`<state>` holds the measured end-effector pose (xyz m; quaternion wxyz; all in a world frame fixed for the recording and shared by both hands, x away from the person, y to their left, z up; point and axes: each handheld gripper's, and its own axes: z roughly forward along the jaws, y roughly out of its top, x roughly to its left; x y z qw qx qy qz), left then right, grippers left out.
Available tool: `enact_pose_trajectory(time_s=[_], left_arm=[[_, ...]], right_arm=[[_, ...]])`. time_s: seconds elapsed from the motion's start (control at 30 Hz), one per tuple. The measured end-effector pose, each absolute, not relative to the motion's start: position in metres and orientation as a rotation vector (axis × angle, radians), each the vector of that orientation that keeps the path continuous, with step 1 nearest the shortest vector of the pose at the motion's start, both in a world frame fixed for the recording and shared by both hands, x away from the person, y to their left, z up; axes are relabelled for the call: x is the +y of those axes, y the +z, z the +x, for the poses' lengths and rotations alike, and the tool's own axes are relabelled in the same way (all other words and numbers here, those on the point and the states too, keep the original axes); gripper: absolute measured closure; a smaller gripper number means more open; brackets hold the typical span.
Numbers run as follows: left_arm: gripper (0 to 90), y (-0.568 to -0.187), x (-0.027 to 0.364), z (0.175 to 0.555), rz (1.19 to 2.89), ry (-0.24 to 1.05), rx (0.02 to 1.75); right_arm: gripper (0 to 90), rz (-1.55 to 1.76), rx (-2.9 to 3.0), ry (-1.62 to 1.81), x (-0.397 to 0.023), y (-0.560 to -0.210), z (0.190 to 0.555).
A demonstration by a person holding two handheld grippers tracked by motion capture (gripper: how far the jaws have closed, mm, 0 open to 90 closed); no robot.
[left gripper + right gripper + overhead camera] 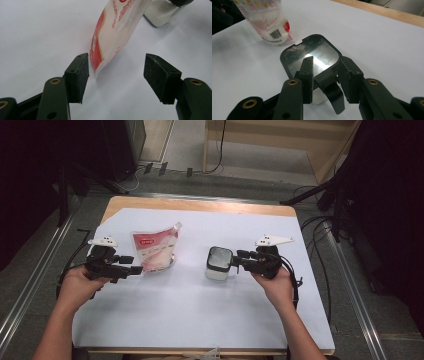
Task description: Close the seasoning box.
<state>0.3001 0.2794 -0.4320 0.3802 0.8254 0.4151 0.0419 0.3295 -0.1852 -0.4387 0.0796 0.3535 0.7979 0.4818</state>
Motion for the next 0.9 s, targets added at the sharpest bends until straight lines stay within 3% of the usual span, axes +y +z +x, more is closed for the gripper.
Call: enact_pose_trajectory(time_s=[0.9], left_arm=[[37.7,-0.429,0.290,0.300,2.081,0.133,1.083]], right_arm=[[48.6,1.112,2.236,1.401,-0.252,-0.441,0.324]])
